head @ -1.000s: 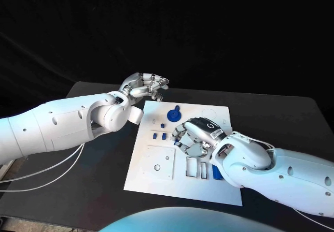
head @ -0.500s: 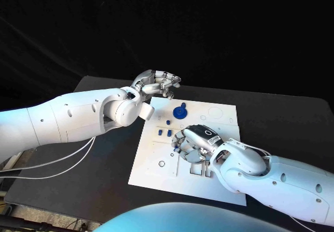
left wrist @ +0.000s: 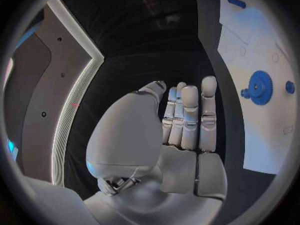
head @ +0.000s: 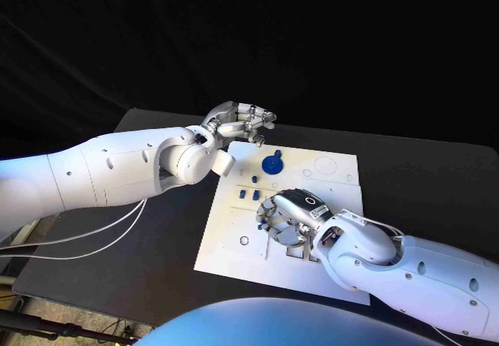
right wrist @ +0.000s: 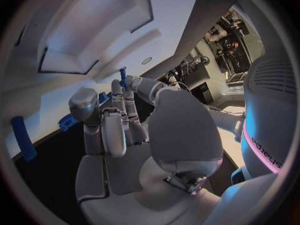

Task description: Assemble the parts on the task board

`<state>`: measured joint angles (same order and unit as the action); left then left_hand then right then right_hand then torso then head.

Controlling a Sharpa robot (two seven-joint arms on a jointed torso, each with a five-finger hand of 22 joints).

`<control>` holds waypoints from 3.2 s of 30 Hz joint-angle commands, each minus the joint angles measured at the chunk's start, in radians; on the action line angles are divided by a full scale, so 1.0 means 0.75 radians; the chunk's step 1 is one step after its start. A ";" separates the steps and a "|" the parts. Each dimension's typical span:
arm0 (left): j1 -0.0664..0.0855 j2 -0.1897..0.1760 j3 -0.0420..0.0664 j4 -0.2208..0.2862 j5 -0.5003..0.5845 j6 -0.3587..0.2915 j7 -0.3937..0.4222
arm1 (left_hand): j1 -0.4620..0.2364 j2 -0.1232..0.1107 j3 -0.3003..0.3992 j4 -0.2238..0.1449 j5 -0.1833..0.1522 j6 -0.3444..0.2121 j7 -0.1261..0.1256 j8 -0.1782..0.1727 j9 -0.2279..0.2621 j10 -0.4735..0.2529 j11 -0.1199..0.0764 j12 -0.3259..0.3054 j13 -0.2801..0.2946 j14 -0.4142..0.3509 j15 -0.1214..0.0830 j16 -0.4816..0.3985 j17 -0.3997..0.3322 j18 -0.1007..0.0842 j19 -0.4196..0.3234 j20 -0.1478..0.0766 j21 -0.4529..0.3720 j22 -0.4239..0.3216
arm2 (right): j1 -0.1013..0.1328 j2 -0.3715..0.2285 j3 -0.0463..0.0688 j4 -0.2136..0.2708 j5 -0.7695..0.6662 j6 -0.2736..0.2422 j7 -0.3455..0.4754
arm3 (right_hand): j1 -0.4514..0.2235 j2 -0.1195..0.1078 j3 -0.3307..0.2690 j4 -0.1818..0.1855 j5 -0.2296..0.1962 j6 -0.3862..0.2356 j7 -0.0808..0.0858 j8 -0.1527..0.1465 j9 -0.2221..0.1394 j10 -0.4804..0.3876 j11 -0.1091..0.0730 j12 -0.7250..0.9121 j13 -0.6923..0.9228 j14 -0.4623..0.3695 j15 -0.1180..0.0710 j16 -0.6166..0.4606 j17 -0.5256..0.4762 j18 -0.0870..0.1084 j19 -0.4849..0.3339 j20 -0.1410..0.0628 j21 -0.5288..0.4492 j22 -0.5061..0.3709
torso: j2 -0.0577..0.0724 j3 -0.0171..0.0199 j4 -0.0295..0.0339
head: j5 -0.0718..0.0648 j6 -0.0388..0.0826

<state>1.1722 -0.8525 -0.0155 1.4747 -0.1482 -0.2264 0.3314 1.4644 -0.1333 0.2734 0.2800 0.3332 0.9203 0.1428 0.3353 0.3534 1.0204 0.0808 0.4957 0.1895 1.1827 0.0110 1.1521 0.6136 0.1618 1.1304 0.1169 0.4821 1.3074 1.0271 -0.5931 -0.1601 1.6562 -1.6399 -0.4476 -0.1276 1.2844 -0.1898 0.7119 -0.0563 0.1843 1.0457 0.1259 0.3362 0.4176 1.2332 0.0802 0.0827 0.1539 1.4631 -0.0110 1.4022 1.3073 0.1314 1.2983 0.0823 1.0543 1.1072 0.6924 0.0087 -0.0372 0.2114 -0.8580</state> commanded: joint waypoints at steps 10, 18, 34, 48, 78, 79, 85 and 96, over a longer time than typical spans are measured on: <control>0.002 0.005 0.001 0.004 -0.012 0.040 -0.011 | -0.006 -0.005 0.007 0.003 0.007 -0.014 -0.001 0.000 0.002 -0.008 0.001 -0.007 -0.001 -0.009 0.004 -0.003 0.001 0.014 -0.003 0.004 -0.005 0.008 | -0.004 0.014 -0.002 -0.015 -0.034 0.027 -0.010 | -0.008 -0.004 0.005 -0.001 0.007 -0.011 0.002 0.000 0.003 0.022 -0.022 0.001 0.003 0.089 -0.006 0.006 0.042 -0.008 -0.003 0.002 0.006 0.003 | 0.000 0.0002 -0.0008 | 0.001 -0.006; 0.002 0.005 0.001 0.004 -0.014 0.044 -0.017 | -0.009 -0.005 0.007 0.005 0.006 -0.016 0.000 0.000 0.003 -0.008 0.002 -0.007 -0.001 -0.008 0.004 -0.002 0.002 0.014 -0.002 0.004 -0.006 0.008 | -0.004 0.025 -0.004 -0.014 -0.040 0.085 -0.009 | -0.010 -0.006 0.003 -0.001 0.007 -0.014 0.003 -0.002 0.004 0.020 -0.021 -0.002 0.004 0.088 -0.005 0.007 0.041 -0.007 -0.006 0.003 0.001 -0.001 | 0.000 0.0003 -0.0008 | 0.003 -0.008; 0.002 0.005 0.001 0.001 -0.015 0.055 -0.025 | -0.015 -0.007 0.007 0.007 0.003 -0.020 0.001 0.000 0.004 -0.009 0.003 -0.007 -0.001 -0.009 0.005 -0.002 0.002 0.014 -0.001 0.005 -0.006 0.009 | -0.004 0.026 -0.008 -0.009 -0.052 0.106 -0.010 | -0.062 -0.060 -0.013 0.012 0.015 -0.119 0.046 -0.071 -0.007 -0.146 0.031 -0.027 -0.025 0.075 0.037 -0.005 0.006 0.007 -0.054 0.041 -0.075 -0.051 | -0.001 -0.0001 -0.0010 | 0.000 -0.012; 0.002 0.001 0.001 0.000 -0.020 0.070 -0.034 | -0.019 -0.006 0.007 0.008 -0.003 -0.022 0.002 0.000 0.005 -0.009 0.003 -0.006 -0.001 -0.007 0.006 0.000 0.004 0.014 0.000 0.005 -0.006 0.009 | 0.021 -0.080 -0.005 0.076 -0.050 0.008 -0.030 | -0.043 -0.064 -0.064 0.001 0.019 -0.170 0.065 -0.118 -0.030 -0.273 0.053 0.002 -0.056 0.046 0.058 -0.035 -0.059 0.027 -0.115 0.067 -0.168 -0.113 | -0.001 0.0013 -0.0013 | -0.013 0.004; 0.001 -0.009 0.000 -0.005 -0.042 0.101 -0.038 | -0.022 -0.006 0.009 0.006 -0.011 -0.024 0.001 0.001 0.007 -0.007 0.002 -0.003 0.001 -0.008 0.006 -0.001 0.002 0.014 0.002 0.006 -0.006 0.010 | 0.219 -0.365 0.010 0.075 0.108 0.312 -0.061 | 0.016 -0.042 -0.321 0.078 -0.050 -0.204 0.073 -0.162 -0.076 -0.335 0.057 0.109 -0.068 0.034 0.065 -0.023 -0.091 0.027 -0.112 0.076 -0.193 -0.109 | 0.001 0.0001 0.0001 | -0.059 0.039; 0.001 -0.010 0.000 -0.004 -0.043 0.101 -0.038 | -0.022 -0.006 0.009 0.006 -0.011 -0.024 0.001 0.001 0.007 -0.007 0.002 -0.003 0.001 -0.008 0.006 -0.001 0.002 0.014 0.002 0.006 -0.006 0.010 | 0.218 -0.363 0.010 0.074 0.110 0.312 -0.060 | 0.018 -0.041 -0.320 0.079 -0.050 -0.203 0.074 -0.162 -0.076 -0.334 0.057 0.111 -0.068 0.035 0.065 -0.021 -0.090 0.026 -0.111 0.076 -0.192 -0.108 | 0.001 0.0001 0.0001 | -0.059 0.039; 0.002 -0.011 0.000 -0.004 -0.048 0.103 -0.040 | -0.022 -0.006 0.009 0.006 -0.012 -0.024 0.001 0.002 0.008 -0.006 0.002 -0.002 0.001 -0.007 0.006 0.000 0.003 0.014 0.002 0.006 -0.007 0.010 | 0.210 -0.342 0.009 0.067 0.126 0.294 -0.054 | 0.030 -0.031 -0.298 0.092 -0.042 -0.181 0.071 -0.157 -0.081 -0.309 0.053 0.136 -0.066 0.044 0.061 -0.008 -0.076 0.019 -0.083 0.072 -0.158 -0.078 | 0.001 -0.0002 0.0005 | -0.060 0.039; 0.002 -0.012 0.000 -0.003 -0.050 0.104 -0.041 | -0.023 -0.005 0.010 0.006 -0.014 -0.024 0.001 0.002 0.008 -0.005 0.001 -0.001 0.001 -0.007 0.005 0.000 0.004 0.014 0.003 0.006 -0.005 0.010 | 0.204 -0.321 0.008 0.062 0.132 0.284 -0.047 | 0.022 -0.038 -0.214 0.122 -0.036 -0.124 0.055 -0.141 -0.088 -0.237 0.036 0.166 -0.063 0.057 0.048 0.013 -0.054 0.006 -0.034 0.057 -0.096 -0.024 | 0.000 -0.0001 -0.0011 | -0.059 0.034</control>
<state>1.1725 -0.8629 -0.0160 1.4703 -0.1800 -0.1653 0.2967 1.4606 -0.1372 0.2762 0.2828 0.3288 0.9061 0.1427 0.3352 0.3583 1.0205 0.0807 0.4957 0.1897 1.1792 0.0145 1.1525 0.6150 0.1618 1.1308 0.1165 0.4822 1.3073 1.1813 -0.8360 -0.1536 1.7027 -1.5426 -0.2449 -0.1702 1.2980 -0.2133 0.5472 0.0348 0.1508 0.9466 0.1648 0.2246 0.3530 1.0503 0.1077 0.2042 0.1059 1.4664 0.0327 1.4061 1.2660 0.1390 1.2665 0.1250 0.9779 1.0882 0.6924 0.0086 -0.0372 0.1661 -0.8310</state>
